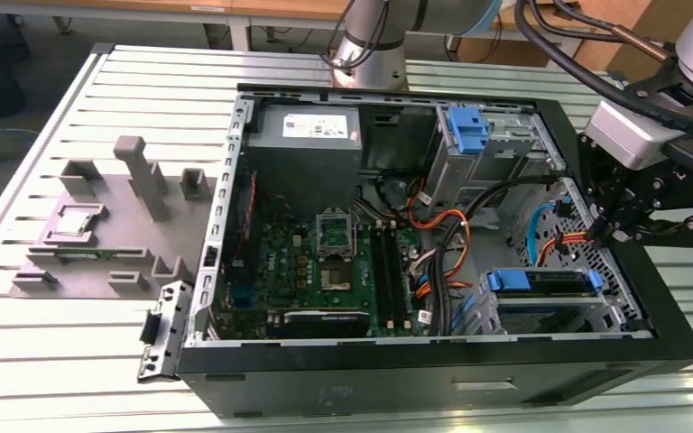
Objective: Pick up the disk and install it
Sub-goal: 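Insert the first disk wire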
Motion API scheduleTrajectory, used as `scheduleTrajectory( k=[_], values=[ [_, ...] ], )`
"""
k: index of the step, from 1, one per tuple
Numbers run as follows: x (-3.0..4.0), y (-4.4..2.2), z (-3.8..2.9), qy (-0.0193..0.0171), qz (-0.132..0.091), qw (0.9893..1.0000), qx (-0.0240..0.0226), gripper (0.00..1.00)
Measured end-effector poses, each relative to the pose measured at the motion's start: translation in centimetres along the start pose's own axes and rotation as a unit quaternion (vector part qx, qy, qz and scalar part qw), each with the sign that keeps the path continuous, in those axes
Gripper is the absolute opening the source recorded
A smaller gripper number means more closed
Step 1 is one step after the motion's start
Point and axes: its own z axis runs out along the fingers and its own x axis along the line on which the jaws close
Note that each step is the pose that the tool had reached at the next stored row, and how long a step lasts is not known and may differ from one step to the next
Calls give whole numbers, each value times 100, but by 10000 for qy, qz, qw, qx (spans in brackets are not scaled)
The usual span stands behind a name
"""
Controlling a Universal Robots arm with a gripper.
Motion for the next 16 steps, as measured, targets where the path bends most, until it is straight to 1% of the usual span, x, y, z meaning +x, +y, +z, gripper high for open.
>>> scheduleTrajectory(
  k=[2,3,4,5,16],
  values=[
    [0,0,0,0,0,10000,0,18],
    [0,0,0,0,0,10000,0,24],
    [0,0,0,0,0,10000,0,24],
    [0,0,0,0,0,10000,1,31],
    [0,0,0,2,-16,10000,10,31]
  ],
)
